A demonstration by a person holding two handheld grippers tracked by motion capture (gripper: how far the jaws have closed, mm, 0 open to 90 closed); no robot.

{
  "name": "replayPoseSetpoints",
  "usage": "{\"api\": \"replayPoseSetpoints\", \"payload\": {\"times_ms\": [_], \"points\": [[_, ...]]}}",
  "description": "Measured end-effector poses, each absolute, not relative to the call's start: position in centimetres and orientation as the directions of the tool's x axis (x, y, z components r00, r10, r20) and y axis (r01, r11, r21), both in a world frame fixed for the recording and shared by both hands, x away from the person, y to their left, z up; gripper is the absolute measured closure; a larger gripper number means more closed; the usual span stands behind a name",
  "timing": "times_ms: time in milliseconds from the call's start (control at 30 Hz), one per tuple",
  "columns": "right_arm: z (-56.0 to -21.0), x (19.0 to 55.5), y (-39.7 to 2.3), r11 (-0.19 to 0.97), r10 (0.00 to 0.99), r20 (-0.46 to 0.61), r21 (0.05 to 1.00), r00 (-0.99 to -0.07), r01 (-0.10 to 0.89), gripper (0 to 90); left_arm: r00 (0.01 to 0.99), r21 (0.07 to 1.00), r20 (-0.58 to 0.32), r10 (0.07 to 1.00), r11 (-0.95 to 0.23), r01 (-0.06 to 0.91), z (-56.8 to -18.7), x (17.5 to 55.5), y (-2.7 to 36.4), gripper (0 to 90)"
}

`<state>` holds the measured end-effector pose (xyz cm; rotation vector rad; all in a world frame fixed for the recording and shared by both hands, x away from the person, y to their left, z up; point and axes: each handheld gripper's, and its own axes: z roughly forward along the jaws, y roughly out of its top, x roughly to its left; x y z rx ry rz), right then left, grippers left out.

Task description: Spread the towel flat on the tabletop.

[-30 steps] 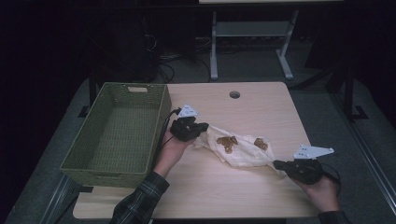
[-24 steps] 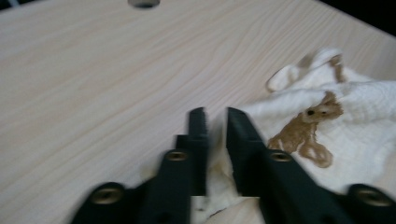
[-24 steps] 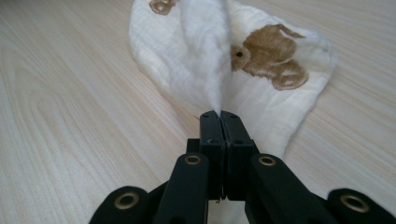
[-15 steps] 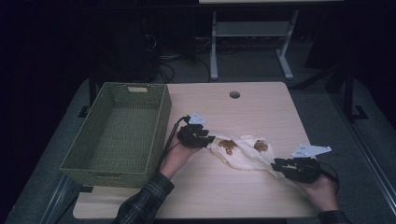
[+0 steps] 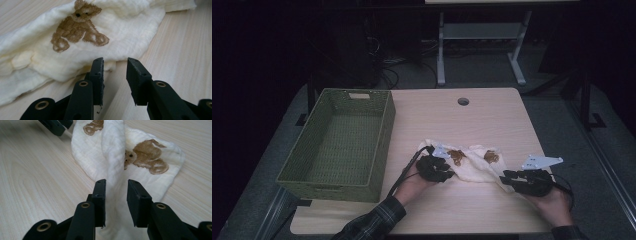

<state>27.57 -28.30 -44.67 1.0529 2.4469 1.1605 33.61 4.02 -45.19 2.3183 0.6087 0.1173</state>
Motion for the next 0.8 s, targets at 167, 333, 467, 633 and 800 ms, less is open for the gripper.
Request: {"api": "replayPoseSetpoints", "payload": {"times_ms": [167,333,467,633,800], "points": [[-44.8,27.6,-28.2,0.425,0.697,0.093,0.746,-0.711,0.513,68.2,0.888,0.681,-0.078,0.454,-0.626,0.38,-45.6,34.2,3.2,65.0],[-44.9,27.7,-28.2,0.425,0.695,0.098,0.743,-0.712,0.517,68.2,0.88,0.682,-0.08,0.468,-0.618,0.39,-46.6,34.9,2.6,65.8],[-45.0,27.8,-28.2,0.427,0.696,0.097,0.741,-0.712,0.519,68.3,0.878,0.671,-0.066,0.474,-0.63,0.391,-46.5,35.1,2.6,75.0],[-45.1,27.8,-28.3,0.426,0.698,0.093,0.743,-0.71,0.516,68.3,0.876,0.658,-0.1,0.472,-0.629,0.414,-46.0,35.1,2.9,83.0],[-45.2,27.8,-28.3,0.435,0.694,0.095,0.735,-0.714,0.52,69.5,0.877,0.669,-0.122,0.465,-0.614,0.419,-44.8,34.3,3.9,83.4]]}}
